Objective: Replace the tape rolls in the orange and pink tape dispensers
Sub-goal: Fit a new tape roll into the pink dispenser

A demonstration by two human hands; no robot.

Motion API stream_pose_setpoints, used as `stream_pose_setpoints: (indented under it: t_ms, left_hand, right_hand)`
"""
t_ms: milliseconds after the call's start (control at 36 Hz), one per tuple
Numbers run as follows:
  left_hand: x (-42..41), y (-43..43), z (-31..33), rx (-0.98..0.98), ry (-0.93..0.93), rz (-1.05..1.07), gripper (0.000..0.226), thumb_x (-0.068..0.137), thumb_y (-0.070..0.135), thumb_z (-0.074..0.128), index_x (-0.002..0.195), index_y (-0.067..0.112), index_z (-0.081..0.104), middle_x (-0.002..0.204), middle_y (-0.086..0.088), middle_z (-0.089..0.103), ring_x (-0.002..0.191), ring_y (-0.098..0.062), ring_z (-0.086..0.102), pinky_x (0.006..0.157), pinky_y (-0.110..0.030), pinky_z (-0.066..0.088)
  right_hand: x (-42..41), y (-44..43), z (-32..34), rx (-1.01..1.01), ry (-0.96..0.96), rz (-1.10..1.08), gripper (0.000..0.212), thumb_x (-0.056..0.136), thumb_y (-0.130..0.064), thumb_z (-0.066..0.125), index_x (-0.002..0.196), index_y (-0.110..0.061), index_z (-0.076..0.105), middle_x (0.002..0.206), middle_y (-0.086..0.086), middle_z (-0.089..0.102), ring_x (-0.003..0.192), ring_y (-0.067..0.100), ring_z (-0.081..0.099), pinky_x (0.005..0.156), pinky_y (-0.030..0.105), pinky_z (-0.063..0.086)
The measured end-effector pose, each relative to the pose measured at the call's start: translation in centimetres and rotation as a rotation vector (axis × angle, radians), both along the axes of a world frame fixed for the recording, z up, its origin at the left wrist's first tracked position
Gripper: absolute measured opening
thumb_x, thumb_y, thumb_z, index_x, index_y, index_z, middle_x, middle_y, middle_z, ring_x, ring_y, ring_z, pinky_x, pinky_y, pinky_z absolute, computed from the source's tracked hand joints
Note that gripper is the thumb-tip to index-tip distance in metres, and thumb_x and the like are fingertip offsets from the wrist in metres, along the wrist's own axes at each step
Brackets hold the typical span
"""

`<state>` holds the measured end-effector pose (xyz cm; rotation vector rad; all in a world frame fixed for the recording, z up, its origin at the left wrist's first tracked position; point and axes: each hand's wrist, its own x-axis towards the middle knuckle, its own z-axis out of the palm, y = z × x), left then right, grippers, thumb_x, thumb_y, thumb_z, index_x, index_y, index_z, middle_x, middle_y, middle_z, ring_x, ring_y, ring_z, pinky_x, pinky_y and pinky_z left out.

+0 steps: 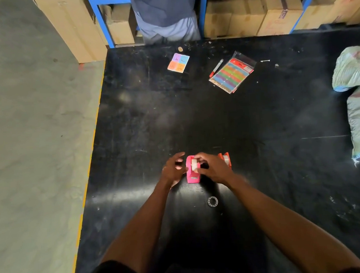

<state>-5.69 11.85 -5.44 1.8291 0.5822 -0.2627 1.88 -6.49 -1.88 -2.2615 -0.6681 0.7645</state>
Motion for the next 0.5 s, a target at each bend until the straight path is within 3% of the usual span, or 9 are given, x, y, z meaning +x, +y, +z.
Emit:
stream_pose_setpoints:
  t_ms: [56,111,222,278,333,444,500]
  left_hand:
    - [0.1,0.1,-0.8,0.041,0.014,-0.094,0.064,0.083,0.006,0.076,0.141,0.021,0.053,0.127,-0.004,0.056,0.109,-0.021,0.06,0.077,-0.016,0.048]
    - [0.2,0.0,-1.6,0.07,-0.001,-0.148,0.064,0.082,0.01,0.077,0.14,0.025,0.055,0.131,-0.007,0.058,0.117,-0.022,0.059,0.081,-0.017,0.047]
    - [0.0,0.1,-2.8,0.116,0.001,-0.179,0.062,0.082,0.027,0.079,0.139,0.028,0.054,0.132,-0.003,0.058,0.116,-0.014,0.056,0.093,-0.027,0.046]
    - [0.0,0.0,-3.1,0.121,-0.015,-0.188,0.067,0.082,0.03,0.079,0.142,0.029,0.05,0.13,-0.004,0.055,0.114,-0.011,0.053,0.093,-0.022,0.045]
    - [0.3,0.1,-3.3,0.126,-0.033,-0.222,0.07,0.084,0.024,0.078,0.146,0.029,0.045,0.13,-0.006,0.051,0.116,-0.014,0.052,0.093,-0.02,0.045]
    - [1.4,0.6,-3.1,0.118,-0.08,-0.346,0.07,0.085,0.009,0.075,0.147,0.024,0.045,0.133,-0.008,0.055,0.121,-0.017,0.056,0.098,-0.032,0.051]
    - [1.8,0.8,-3.4,0.104,-0.076,-0.375,0.067,0.084,0.003,0.075,0.145,0.016,0.049,0.13,-0.003,0.06,0.117,-0.011,0.057,0.092,-0.024,0.051]
  right_hand:
    - [0.1,0.3,-0.2,-0.07,-0.095,0.047,0.047,0.082,-0.035,0.074,0.126,-0.025,0.061,0.125,0.001,0.064,0.113,0.023,0.058,0.094,0.038,0.044]
    - [0.2,0.5,-0.6,-0.125,-0.186,0.075,0.048,0.083,-0.035,0.075,0.127,-0.022,0.062,0.127,0.005,0.057,0.114,0.024,0.054,0.086,0.033,0.037]
    - [0.4,0.7,-1.2,-0.181,-0.214,0.072,0.046,0.085,-0.031,0.072,0.128,-0.019,0.061,0.128,0.006,0.051,0.113,0.024,0.055,0.093,0.04,0.044]
    - [0.5,0.9,-1.2,-0.192,-0.219,0.076,0.043,0.086,-0.029,0.07,0.127,-0.018,0.062,0.127,0.006,0.051,0.113,0.024,0.055,0.095,0.04,0.044]
    - [0.8,1.1,-1.3,-0.199,-0.23,0.083,0.041,0.086,-0.027,0.069,0.125,-0.017,0.063,0.124,0.006,0.052,0.11,0.024,0.055,0.094,0.039,0.044]
    - [1.6,1.6,-1.0,-0.218,-0.227,0.139,0.031,0.085,-0.021,0.07,0.115,-0.012,0.067,0.117,0.008,0.053,0.105,0.025,0.056,0.092,0.037,0.045]
    - [1.9,1.9,-0.8,-0.234,-0.217,0.176,0.025,0.086,-0.017,0.069,0.109,-0.01,0.067,0.116,0.009,0.052,0.103,0.027,0.056,0.092,0.038,0.047]
